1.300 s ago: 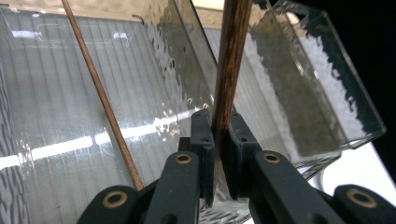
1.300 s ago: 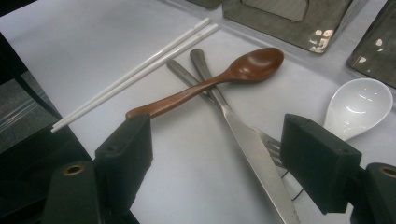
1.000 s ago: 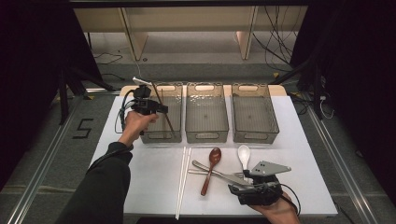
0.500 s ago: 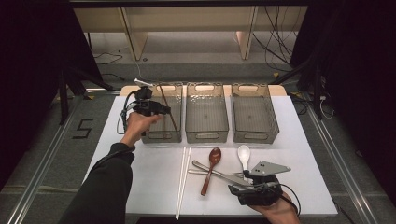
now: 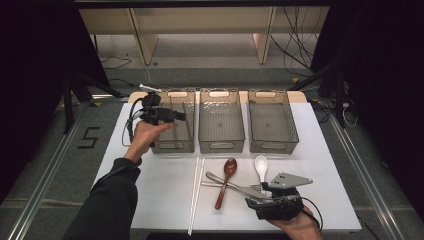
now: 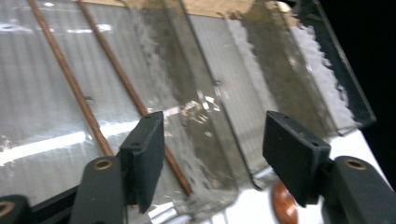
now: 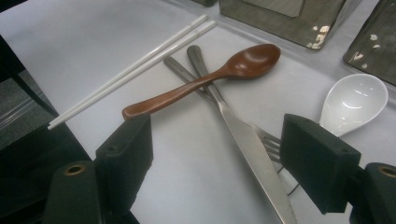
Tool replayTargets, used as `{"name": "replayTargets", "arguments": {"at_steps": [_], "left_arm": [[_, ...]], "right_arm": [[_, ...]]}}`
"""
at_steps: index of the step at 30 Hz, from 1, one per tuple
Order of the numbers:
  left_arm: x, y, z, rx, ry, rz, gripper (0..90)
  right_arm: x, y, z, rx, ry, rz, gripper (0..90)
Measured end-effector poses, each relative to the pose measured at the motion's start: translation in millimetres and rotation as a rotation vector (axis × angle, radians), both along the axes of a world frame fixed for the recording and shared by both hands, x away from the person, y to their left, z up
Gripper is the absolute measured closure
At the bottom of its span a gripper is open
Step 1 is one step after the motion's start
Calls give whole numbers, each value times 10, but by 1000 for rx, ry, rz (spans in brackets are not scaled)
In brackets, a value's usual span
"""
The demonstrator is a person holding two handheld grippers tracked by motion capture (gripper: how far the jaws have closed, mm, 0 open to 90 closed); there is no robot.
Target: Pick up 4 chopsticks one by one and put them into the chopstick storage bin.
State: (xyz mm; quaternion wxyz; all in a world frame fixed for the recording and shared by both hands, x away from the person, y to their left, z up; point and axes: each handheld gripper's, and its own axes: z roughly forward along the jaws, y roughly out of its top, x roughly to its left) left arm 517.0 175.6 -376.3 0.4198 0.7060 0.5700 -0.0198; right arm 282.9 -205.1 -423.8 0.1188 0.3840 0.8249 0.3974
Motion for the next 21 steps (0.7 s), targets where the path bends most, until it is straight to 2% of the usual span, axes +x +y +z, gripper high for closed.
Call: {"name": "replayTargets", "arguments": {"at_steps": [5,7,10,12,16,19,21], "left_arm": [[-258,-28,88,-12,-50,-39,287],[-373,-53,102,24,-65,-59,263],[-547,-80,82,44,-77,-79,244],[-662,-113,47,78,-84,-89,232],[-869,-151,-64,100,-83,-99,222],[-982,-179,-174,111,-66,-98,212],[-1023,-206,-231,122,-38,-112,207]], "right_arm": [[-2,-9,5,0,-4,-4,266],[-4,-16,8,5,-7,-9,266],[-6,-27,11,7,-8,-13,266],[-5,-30,9,6,-8,-15,266],[-7,-27,7,6,-6,-15,266],[-7,-25,6,4,-4,-17,266],[-5,-23,1,3,-2,-16,266]]}}
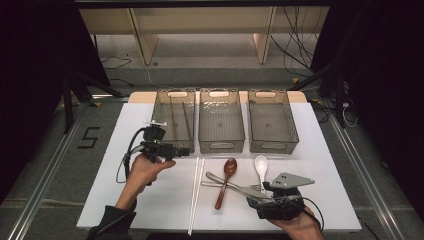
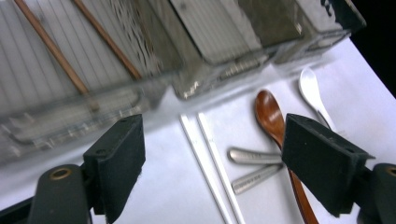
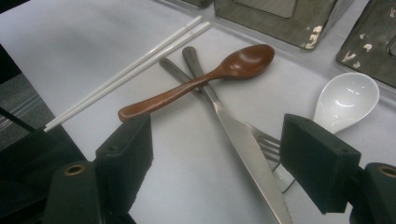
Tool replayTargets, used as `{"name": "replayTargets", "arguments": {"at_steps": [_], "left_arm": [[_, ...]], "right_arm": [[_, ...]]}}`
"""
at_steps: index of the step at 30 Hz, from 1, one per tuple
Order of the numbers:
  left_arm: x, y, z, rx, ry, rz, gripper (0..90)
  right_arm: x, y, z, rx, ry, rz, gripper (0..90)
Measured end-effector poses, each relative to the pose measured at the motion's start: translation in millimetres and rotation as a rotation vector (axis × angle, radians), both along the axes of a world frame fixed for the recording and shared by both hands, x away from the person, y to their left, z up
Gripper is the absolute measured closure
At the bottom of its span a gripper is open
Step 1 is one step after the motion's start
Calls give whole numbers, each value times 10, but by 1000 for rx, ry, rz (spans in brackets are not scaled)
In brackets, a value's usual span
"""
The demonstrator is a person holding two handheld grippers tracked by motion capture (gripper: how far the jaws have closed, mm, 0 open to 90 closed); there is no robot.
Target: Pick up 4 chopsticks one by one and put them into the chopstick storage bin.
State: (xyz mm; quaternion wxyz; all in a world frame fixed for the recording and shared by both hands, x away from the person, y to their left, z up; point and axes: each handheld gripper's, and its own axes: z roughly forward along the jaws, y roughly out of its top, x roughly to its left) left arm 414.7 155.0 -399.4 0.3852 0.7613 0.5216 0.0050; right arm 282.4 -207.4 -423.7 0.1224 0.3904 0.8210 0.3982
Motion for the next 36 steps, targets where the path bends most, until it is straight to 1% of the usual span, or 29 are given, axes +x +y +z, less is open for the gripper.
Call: {"name": "replayTargets", "arguments": {"at_steps": [2,3,5,12,18,23,26,32,36], "left_arm": [[-43,-27,-29,22,-5,5,197],[-64,-34,-43,30,-5,-2,197],[-107,-51,-75,33,3,-4,195],[-214,-105,-189,82,17,-21,190],[-258,-186,-308,144,44,-46,197],[-285,-224,-357,185,57,-56,207],[-299,-231,-379,198,66,-62,210],[-338,-279,-420,228,74,-78,218],[-359,-307,-453,238,85,-92,236]], "right_arm": [[0,5,-2,-1,-2,2,266],[-4,6,-2,-2,-2,1,266],[-8,6,-2,-5,-5,1,266],[-17,-10,-17,1,-16,-5,266],[-21,-19,-24,0,-17,-8,266],[-23,-12,-32,-2,-15,-8,266],[-25,-15,-31,-3,-15,-7,266],[-28,-16,-31,-3,-16,-7,266],[-28,-16,-32,-4,-16,-7,266]]}}
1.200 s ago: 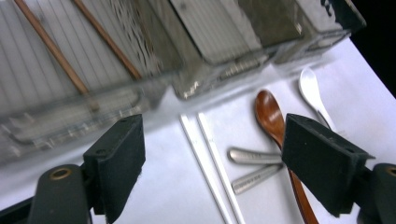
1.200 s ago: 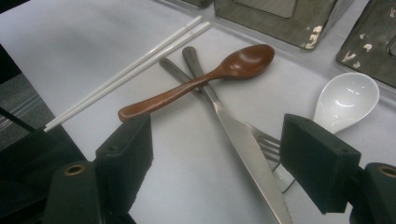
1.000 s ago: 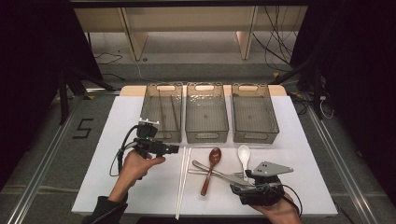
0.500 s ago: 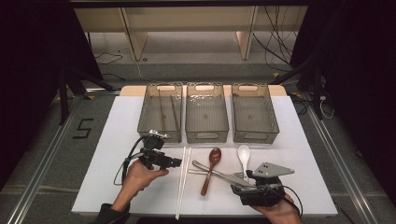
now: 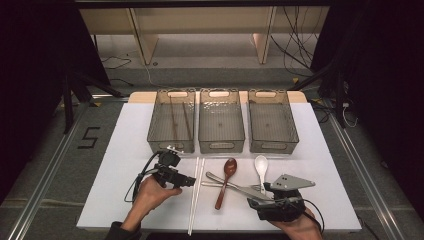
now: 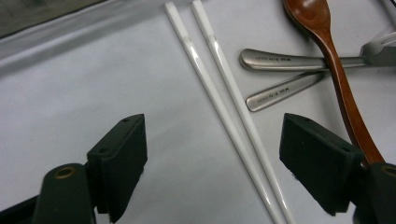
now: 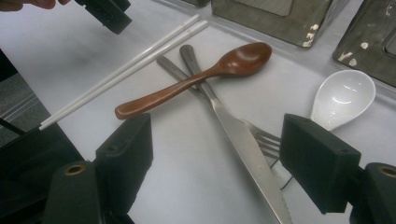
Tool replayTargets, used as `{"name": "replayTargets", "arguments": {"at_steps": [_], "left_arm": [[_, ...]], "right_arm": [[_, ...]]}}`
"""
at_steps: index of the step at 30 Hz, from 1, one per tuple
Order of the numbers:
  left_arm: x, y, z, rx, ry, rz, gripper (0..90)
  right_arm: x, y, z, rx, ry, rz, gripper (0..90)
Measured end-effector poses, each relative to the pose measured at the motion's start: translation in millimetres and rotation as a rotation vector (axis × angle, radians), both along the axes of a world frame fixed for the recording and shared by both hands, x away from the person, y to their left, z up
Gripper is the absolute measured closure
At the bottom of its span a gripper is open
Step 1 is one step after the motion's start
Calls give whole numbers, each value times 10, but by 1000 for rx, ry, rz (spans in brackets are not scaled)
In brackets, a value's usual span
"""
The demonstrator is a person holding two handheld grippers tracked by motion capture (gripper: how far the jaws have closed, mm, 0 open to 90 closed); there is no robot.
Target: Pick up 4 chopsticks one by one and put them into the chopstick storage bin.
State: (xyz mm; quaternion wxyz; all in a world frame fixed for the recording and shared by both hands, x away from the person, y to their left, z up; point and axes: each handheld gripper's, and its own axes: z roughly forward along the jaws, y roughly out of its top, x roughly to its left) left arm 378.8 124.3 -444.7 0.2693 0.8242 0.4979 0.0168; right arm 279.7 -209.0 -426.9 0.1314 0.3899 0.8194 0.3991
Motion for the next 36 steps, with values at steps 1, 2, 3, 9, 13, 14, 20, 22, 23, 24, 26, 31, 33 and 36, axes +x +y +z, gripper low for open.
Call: {"name": "replayTargets", "arguments": {"at_steps": [1,2,3,9,13,14,20,22,23,24,26,31,33,36], "left_arm": [[-4,-6,-11,1,1,1,242],[-8,-9,-19,2,5,3,249],[-11,-11,-28,6,6,1,256],[-48,-65,-84,17,27,-23,299],[-72,-111,-134,37,41,-36,313],[-75,-117,-142,43,42,-37,317],[-84,-147,-182,66,52,-40,349],[-87,-159,-196,68,55,-36,357],[-87,-164,-199,72,56,-38,357],[-88,-170,-204,74,56,-43,358],[-91,-188,-214,77,59,-40,360],[-96,-216,-221,102,52,-42,378],[-98,-222,-220,113,48,-47,385],[-108,-246,-222,135,37,-52,393]], "right_arm": [[0,0,-1,-1,-1,1,266],[-1,0,-1,-2,0,1,266],[-1,0,-1,-2,0,1,266],[-3,4,-3,-2,4,2,266],[-3,3,-2,-1,1,4,266],[-3,3,-2,-2,1,4,266],[-4,3,-2,-2,1,4,266],[-3,1,-3,-3,2,3,266],[-2,0,-3,-4,2,2,266],[-2,1,-3,-4,2,2,266],[-2,2,-3,-3,2,3,267],[-1,0,-3,-4,3,2,268],[-1,0,-3,-4,2,3,268],[2,0,-5,-5,2,2,269]]}}
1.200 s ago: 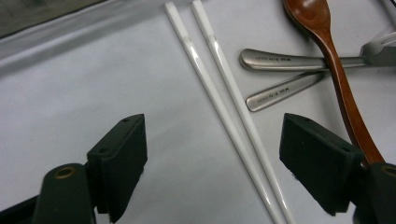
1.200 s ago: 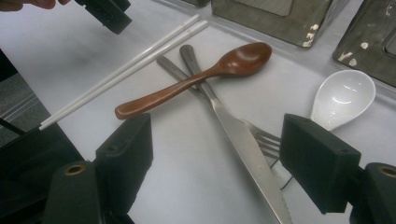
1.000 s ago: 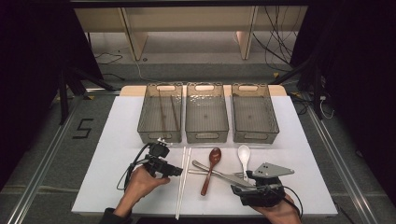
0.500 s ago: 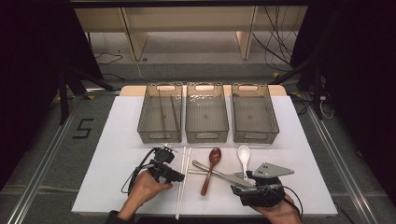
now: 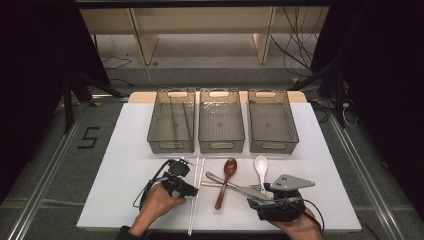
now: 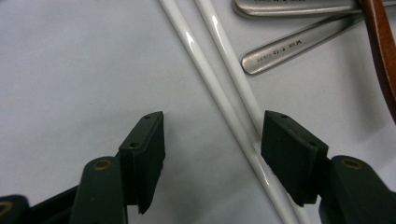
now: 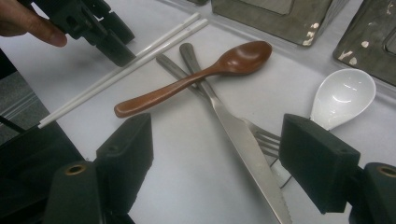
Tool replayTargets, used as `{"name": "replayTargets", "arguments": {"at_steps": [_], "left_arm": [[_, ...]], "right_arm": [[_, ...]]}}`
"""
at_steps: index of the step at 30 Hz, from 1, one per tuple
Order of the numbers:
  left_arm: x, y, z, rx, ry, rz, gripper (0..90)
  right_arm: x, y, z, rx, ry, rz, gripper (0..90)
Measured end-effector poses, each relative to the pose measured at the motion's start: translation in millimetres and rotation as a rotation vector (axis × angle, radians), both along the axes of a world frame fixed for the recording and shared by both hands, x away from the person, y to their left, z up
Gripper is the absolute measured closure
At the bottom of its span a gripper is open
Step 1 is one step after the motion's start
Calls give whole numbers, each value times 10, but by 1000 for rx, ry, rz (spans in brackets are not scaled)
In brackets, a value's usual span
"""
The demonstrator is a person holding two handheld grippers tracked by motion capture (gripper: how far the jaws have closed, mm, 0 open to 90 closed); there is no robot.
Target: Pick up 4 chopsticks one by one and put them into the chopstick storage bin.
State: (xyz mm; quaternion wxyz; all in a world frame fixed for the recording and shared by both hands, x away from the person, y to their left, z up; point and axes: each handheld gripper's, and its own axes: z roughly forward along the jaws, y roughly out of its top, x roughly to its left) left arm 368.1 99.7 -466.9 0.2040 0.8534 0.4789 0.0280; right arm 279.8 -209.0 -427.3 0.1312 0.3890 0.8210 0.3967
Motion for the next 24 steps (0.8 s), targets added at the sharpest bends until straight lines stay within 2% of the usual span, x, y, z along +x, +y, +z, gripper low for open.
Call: {"name": "replayTargets", "arguments": {"at_steps": [2,12,16,24], "left_arm": [[-2,-6,1,12,-4,-6,405],[2,5,2,21,-11,-8,454],[-10,-20,-1,46,-26,-18,474],[31,39,6,58,-31,-29,642]], "right_arm": [[0,1,1,1,-1,0,269],[0,2,4,0,-2,0,270],[1,3,3,-2,1,-3,271],[1,3,7,-3,-2,-1,274]]}}
